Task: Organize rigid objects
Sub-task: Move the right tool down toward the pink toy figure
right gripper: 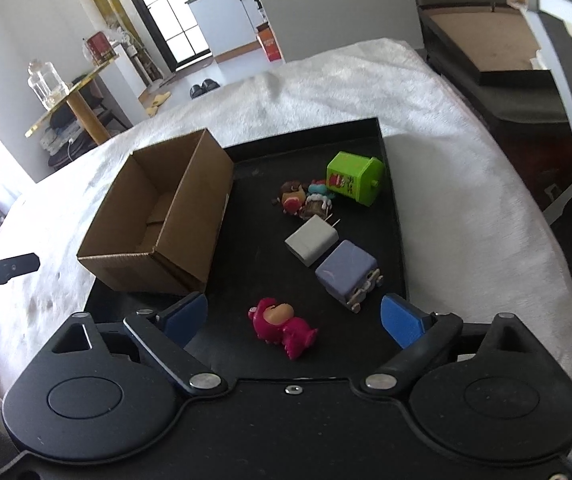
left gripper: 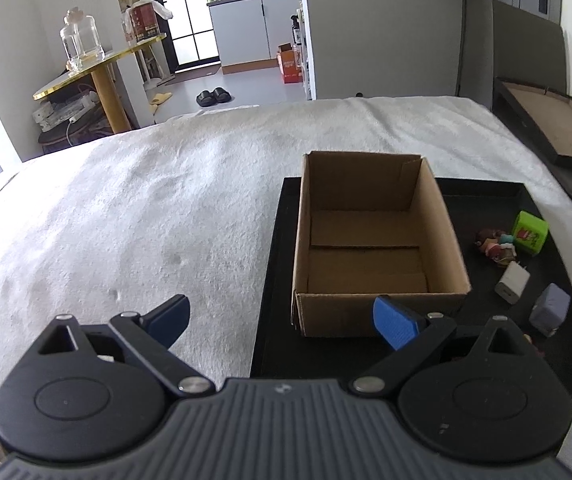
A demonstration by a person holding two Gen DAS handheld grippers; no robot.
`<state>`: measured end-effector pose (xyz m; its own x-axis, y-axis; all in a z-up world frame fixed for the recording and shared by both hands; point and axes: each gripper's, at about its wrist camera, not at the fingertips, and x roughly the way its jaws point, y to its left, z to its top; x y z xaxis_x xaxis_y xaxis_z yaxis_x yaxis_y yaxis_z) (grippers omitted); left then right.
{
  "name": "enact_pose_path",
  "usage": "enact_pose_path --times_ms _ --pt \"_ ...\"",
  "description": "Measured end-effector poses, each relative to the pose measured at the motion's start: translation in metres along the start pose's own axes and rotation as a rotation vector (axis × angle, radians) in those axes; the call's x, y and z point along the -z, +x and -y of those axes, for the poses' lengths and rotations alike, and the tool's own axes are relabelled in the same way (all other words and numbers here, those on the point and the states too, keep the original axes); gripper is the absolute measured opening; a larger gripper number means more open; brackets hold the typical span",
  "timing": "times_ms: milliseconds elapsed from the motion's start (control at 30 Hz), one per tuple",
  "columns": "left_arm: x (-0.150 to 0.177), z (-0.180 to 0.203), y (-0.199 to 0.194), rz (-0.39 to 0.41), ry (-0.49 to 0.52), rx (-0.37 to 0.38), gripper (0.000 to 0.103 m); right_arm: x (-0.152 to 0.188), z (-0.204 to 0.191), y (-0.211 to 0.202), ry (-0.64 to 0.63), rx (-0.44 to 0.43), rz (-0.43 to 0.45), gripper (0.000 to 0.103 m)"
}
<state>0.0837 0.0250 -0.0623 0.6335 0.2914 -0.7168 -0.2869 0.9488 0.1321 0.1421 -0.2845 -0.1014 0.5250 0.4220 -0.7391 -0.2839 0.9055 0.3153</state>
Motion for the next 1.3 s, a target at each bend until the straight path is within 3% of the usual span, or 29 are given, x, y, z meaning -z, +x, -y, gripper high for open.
enact_pose_path --times_ms 367,900,1100,1300 --pt "-0.002 0.003 0.04 -0.004 -0.019 -0.031 0.096 0.009 -0.004 0.049 -0.004 0.012 -0.116 0.077" --pt "-0.014 0.013 0.084 0.017 -0.059 -0.034 0.075 0.01 -0.013 0.097 0.004 0.085 -0.222 0.078" --pt "-0.01 0.019 0.093 0.009 -0.038 -0.075 0.071 0.014 -0.024 0.111 -0.024 0.092 -0.253 0.082" --pt "-0.01 0.019 0.096 0.001 -0.04 -0.121 0.065 0.014 -0.039 0.119 -0.089 0.156 -0.252 0.079"
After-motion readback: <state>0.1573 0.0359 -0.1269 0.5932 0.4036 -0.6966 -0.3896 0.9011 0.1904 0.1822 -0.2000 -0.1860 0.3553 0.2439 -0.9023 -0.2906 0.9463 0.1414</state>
